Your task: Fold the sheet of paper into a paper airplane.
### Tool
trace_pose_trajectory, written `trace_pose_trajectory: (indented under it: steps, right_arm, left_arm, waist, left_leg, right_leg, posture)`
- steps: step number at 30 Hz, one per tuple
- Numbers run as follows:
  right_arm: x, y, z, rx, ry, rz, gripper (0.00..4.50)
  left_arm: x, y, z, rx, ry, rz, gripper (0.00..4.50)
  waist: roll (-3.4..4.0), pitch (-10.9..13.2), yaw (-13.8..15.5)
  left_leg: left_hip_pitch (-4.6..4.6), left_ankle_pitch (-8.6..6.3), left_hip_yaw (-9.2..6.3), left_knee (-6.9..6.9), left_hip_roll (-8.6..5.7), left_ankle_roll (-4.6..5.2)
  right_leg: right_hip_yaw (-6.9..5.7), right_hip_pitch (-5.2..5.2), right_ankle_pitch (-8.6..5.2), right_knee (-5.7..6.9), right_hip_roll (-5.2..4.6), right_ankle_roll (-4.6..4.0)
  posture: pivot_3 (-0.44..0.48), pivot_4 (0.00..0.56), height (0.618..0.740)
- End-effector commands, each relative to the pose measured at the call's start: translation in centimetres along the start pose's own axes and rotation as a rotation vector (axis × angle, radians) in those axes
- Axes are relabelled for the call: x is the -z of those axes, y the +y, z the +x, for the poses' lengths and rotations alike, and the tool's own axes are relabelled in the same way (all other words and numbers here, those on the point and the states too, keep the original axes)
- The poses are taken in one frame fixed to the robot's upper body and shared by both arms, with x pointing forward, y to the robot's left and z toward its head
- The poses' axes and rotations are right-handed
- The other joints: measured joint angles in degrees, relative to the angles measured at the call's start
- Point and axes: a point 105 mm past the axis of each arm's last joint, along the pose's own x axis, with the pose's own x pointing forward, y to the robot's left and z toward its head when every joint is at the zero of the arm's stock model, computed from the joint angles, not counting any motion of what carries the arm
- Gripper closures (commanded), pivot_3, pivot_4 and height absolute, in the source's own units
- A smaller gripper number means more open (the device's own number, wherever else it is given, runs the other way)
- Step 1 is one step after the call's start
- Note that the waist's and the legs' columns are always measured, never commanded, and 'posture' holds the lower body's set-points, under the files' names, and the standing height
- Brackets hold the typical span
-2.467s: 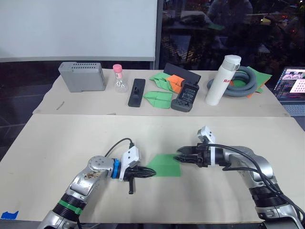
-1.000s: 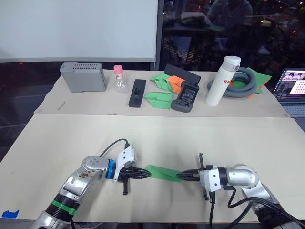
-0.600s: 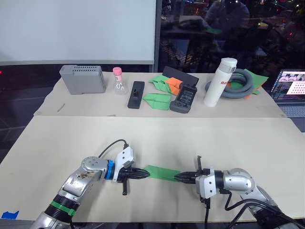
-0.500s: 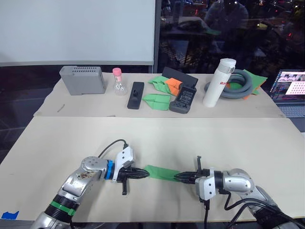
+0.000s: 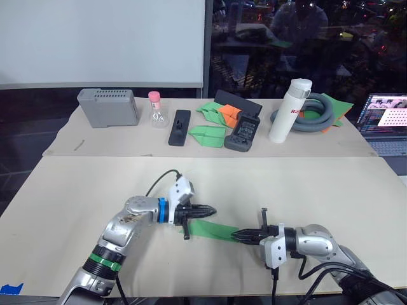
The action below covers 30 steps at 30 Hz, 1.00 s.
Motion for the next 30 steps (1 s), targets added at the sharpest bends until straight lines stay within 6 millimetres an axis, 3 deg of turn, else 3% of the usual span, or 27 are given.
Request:
trace_pose_trajectory:
  steps: [1,9,12,17,21,26,30]
  right_arm:
    - [1.9,1.6,-0.7,-0.07,0.101,0.063,4.47]
    - [1.4,1.2,-1.1,-0.072,0.084,-0.019,4.47]
    - [0.9,0.7,-2.2,-0.044,0.077,-0.032,3.56]
    - [0.8,-1.7,-4.6,0.081,0.128,0.009,1.89]
    - [-0.3,-3.7,-5.0,0.18,0.115,0.149,1.89]
    - [-1.0,-5.5,-2.7,0.289,0.087,0.306,1.89]
    - [-1.5,-5.2,-0.1,0.285,0.057,0.397,3.11]
  left_arm:
    - [0.4,-0.5,0.3,0.035,0.022,0.035,4.5]
    - [4.4,-0.3,0.5,0.025,0.199,0.037,4.5]
    - [4.6,-0.5,0.7,0.032,0.21,0.039,4.5]
    - [4.8,-0.5,0.4,0.033,0.214,0.021,4.5]
    - [4.7,-0.3,0.1,0.012,0.198,-0.005,4.5]
    - [4.6,-0.1,-0.4,-0.011,0.179,-0.019,4.5]
    - [4.6,0.1,-0.5,-0.028,0.175,-0.02,4.5]
  waist:
    - [0.0,0.0,0.0]
    - [0.0,0.0,0.2]
    - [0.05,0.0,0.6]
    - [0.05,0.0,0.9]
    - [0.05,0.0,0.9]
    - [0.07,0.0,0.7]
    - [0.08,0.0,0.9]
  left_leg:
    - [-0.01,0.0,0.0,0.0,0.02,0.0]
    - [-0.01,-0.03,-0.04,-0.01,0.05,0.04]
    - [-0.01,-0.04,-0.07,0.0,-0.02,0.07]
    - [-0.05,-0.11,-0.07,-0.01,-0.04,0.18]
    - [-0.11,-0.11,-0.07,-0.03,0.0,0.18]
    - [-0.11,-0.11,-0.07,-0.06,0.13,0.17]
    - [-0.2,-0.11,-0.08,-0.1,0.08,0.17]
  right_leg:
    - [0.01,-0.01,0.0,0.0,-0.02,0.0]
    - [0.09,0.01,-0.01,-0.05,-0.51,-0.02]
    - [0.0,0.06,-0.01,-0.07,-0.56,-0.02]
    - [0.0,0.05,-0.02,-0.15,-0.66,-0.01]
    - [0.0,0.04,-0.02,-0.22,-0.76,-0.02]
    - [-0.04,0.01,-0.03,-0.24,-0.77,-0.03]
    - [-0.07,-0.13,-0.03,-0.26,-0.8,-0.03]
  posture:
    - [0.0,0.15,0.74]
    - [0.0,0.15,0.74]
    - [0.0,0.15,0.74]
    - [0.0,0.15,0.74]
    - [0.0,0.15,0.74]
    - [0.0,0.15,0.74]
    - [0.0,0.15,0.74]
